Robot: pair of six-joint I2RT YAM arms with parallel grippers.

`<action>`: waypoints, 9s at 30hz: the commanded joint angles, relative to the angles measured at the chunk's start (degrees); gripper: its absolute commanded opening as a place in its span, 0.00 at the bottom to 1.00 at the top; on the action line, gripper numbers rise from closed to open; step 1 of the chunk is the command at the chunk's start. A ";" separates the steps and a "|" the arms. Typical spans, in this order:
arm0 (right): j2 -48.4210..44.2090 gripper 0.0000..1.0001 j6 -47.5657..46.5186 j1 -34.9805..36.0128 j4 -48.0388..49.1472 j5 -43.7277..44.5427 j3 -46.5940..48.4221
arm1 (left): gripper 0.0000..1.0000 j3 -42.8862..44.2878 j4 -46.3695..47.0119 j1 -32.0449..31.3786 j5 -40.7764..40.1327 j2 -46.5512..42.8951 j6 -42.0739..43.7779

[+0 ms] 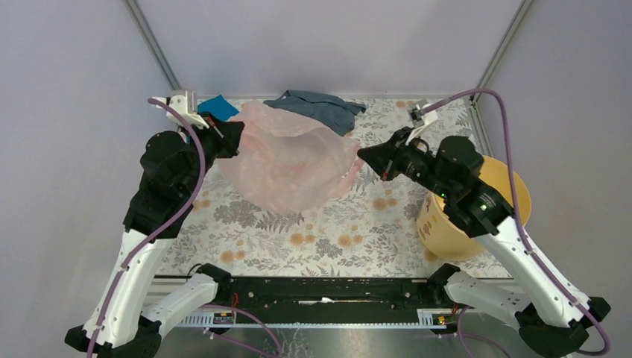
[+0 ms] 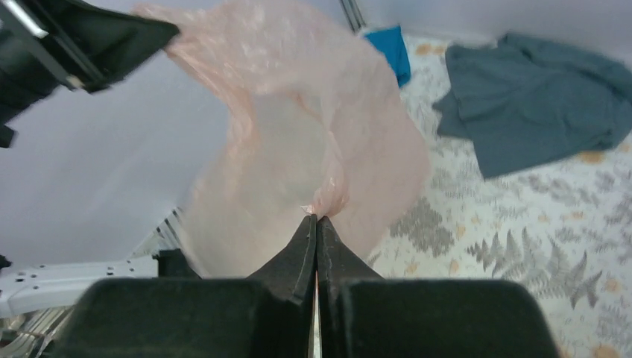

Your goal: Put the trash bags into the trash bin

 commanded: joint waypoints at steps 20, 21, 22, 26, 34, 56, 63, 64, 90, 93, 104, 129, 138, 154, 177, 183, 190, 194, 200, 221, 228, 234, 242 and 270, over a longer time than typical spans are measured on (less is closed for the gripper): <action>2.48 1.00 -2.35 0.20 -26.97 14.96 3.72 | 0.00 -20.00 9.05 0.44 -13.21 -2.50 6.28; 1.78 1.00 -2.67 0.17 -29.77 16.66 5.72 | 0.00 -19.93 8.88 0.44 -12.93 -2.39 6.21; 1.29 1.00 -2.88 0.19 -32.21 18.42 7.43 | 0.00 -19.92 8.84 0.44 -12.83 -2.38 6.12; -0.71 1.00 -2.15 0.17 -41.11 26.43 15.13 | 0.00 -20.08 8.91 0.47 -11.88 -2.42 5.86; -6.93 1.00 10.39 0.20 -56.46 45.38 22.51 | 0.00 -20.73 9.13 0.47 -10.36 -3.48 5.34; 8.32 0.71 13.13 0.18 -52.20 51.42 4.77 | 0.00 -21.07 9.05 0.45 -7.90 -3.84 4.79; 9.39 0.65 12.88 0.13 -48.40 49.72 -1.18 | 0.00 -20.97 9.08 0.44 -7.14 -3.22 4.74; 9.67 0.62 12.77 0.09 -48.22 49.73 -1.61 | 0.00 -20.97 9.10 0.44 -6.95 -3.19 4.70; 21.07 0.00 1.27 5.47 -24.05 24.34 2.86 | 0.00 -21.05 9.13 0.54 -6.51 -0.97 4.43; 23.44 0.00 1.83 8.92 -22.25 24.49 3.62 | 0.00 -20.99 9.17 0.74 -6.55 -0.94 4.43; 24.19 0.17 1.84 11.32 -21.77 24.91 4.84 | 0.00 -21.07 9.04 0.88 -6.91 -1.59 4.52; 18.49 0.93 -3.31 13.91 -27.57 23.90 18.28 | 0.00 -21.50 9.05 0.97 -10.21 -3.85 4.61; 33.33 0.96 -1.16 26.74 -21.69 23.47 22.12 | 0.00 -21.58 9.09 1.01 -10.30 -4.48 4.65; 41.27 0.32 6.15 27.77 2.20 24.81 3.84 | 0.00 -20.82 7.89 0.94 -10.43 -4.16 3.62; 23.63 0.19 0.15 21.53 41.47 15.86 -23.33 | 0.00 -20.02 1.78 0.93 28.99 7.99 -18.50; 26.54 0.44 -1.90 21.52 51.74 13.93 -24.93 | 0.00 -22.61 5.59 0.88 28.00 8.06 -22.33; 32.75 0.92 -6.41 21.53 53.07 13.76 -21.05 | 0.00 -20.91 4.14 0.89 27.64 9.83 -20.33; 35.07 0.95 -4.49 21.57 54.52 18.67 -20.10 | 0.00 -20.09 3.37 0.97 28.05 10.41 -19.48; 39.53 0.89 -0.53 22.01 58.81 23.41 -17.51 | 0.00 -20.75 3.93 0.97 28.46 9.54 -19.34; 18.28 0.00 -6.47 23.99 22.80 23.93 -1.15 | 0.99 -3.21 -11.54 2.15 -0.37 -20.15 -1.19; 16.07 0.00 -6.93 24.05 -25.66 37.29 30.22 | 0.99 -1.87 -13.57 2.16 -1.37 -20.09 -1.70; 3.87 0.00 -4.07 24.07 -32.35 44.25 29.72 | 0.99 -3.28 -8.11 2.16 6.68 -16.86 -3.82; -2.90 0.00 -1.32 23.98 -36.77 47.84 25.54 | 0.99 -4.23 8.42 2.17 25.18 -5.52 -12.44; -13.86 0.00 5.81 24.06 -26.30 42.14 18.32 | 0.99 9.65 32.82 -19.41 14.25 30.21 -4.57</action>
